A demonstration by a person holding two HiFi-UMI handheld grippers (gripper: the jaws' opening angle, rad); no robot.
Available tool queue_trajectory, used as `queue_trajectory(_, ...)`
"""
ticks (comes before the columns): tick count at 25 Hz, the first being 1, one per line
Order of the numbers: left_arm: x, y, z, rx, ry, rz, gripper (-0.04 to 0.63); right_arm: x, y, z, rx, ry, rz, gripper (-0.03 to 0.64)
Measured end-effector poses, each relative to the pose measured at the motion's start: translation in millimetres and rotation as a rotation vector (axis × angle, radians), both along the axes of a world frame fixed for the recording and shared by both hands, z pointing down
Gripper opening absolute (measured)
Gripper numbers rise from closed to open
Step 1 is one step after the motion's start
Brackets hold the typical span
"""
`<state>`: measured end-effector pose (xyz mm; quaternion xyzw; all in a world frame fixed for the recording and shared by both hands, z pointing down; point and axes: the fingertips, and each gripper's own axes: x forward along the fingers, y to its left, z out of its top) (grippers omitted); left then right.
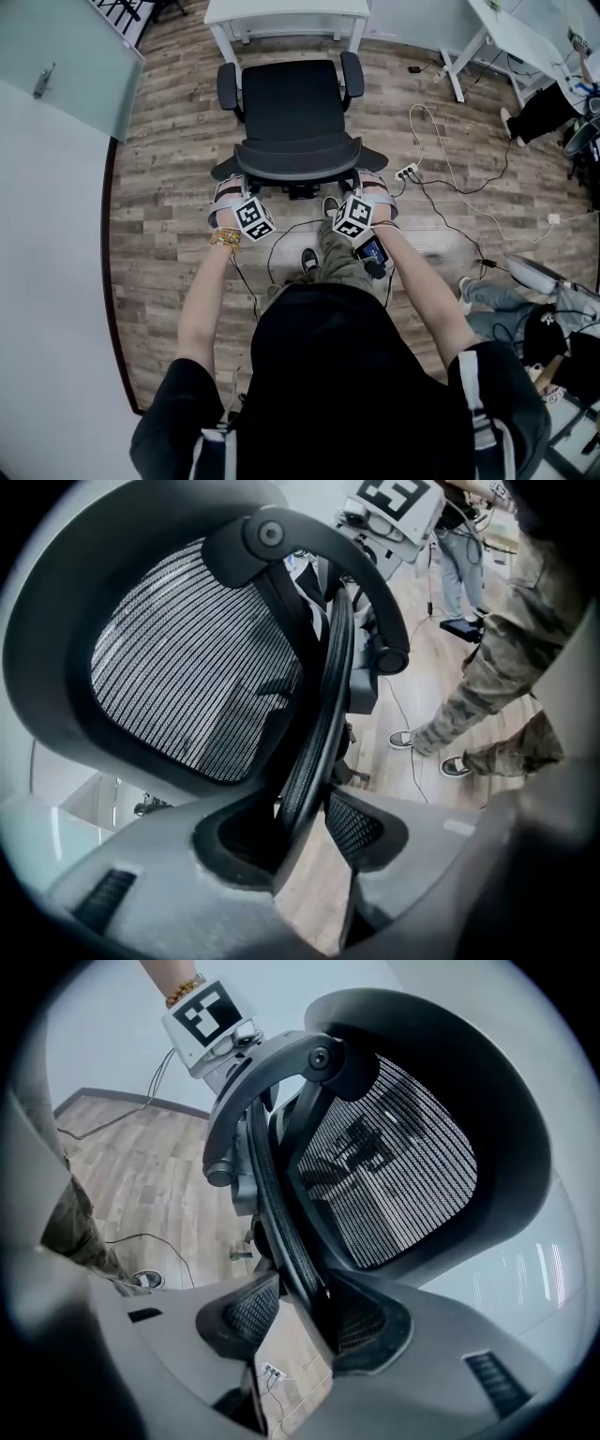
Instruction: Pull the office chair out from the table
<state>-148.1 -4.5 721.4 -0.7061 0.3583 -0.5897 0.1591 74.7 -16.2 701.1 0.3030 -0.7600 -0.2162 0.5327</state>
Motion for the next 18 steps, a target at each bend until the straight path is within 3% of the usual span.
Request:
queue_trajectory(10, -1.2, 7.3, -2.6, 0.005, 0.006, 0.039, 0.170, -3.0, 9.7, -2.1, -0.013, -0.021, 0.011, 0.140)
queue_trajectory(18, -14.4, 11.1, -1.1, -0.053, -0.006, 0.040, 0.170, -15.3, 23.2, -4.6, -0.021, -0.043, 0.013, 0.140)
